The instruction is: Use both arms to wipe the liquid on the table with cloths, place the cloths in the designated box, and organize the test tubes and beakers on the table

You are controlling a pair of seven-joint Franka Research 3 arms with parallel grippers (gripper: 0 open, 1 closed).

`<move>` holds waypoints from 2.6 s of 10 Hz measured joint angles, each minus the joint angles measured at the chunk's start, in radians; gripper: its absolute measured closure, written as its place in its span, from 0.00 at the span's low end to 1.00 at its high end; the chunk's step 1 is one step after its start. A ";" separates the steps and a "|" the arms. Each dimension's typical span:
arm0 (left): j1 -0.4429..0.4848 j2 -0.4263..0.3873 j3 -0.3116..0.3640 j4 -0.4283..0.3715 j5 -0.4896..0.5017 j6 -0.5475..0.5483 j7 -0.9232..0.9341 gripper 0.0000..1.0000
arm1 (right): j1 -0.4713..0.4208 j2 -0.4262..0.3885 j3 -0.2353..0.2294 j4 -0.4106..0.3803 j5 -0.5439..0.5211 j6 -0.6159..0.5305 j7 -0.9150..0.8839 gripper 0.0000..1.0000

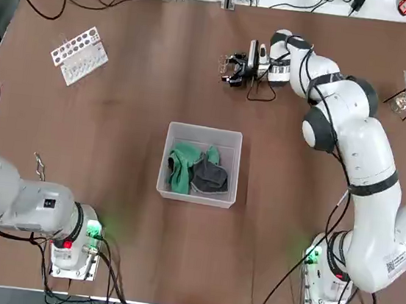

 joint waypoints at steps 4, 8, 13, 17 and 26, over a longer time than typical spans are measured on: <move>0.015 -0.006 -0.056 0.169 0.000 -0.205 -0.006 0.00 | 0.017 0.000 0.006 0.009 0.018 0.048 -0.001 0.02; 0.021 -0.007 -0.098 0.262 0.000 -0.354 -0.058 0.00 | 0.031 0.001 0.022 0.028 0.025 0.097 -0.001 0.07; 0.020 -0.007 -0.157 0.263 0.002 -0.378 -0.111 0.00 | 0.032 0.001 0.035 0.028 0.045 0.123 0.001 0.52; 0.021 -0.006 -0.164 0.263 0.002 -0.378 -0.116 0.00 | 0.025 0.001 0.035 0.033 0.046 0.135 0.014 0.54; 0.021 -0.006 -0.165 0.263 0.002 -0.378 -0.130 0.00 | -0.117 -0.101 0.020 0.058 -0.173 0.163 0.097 0.54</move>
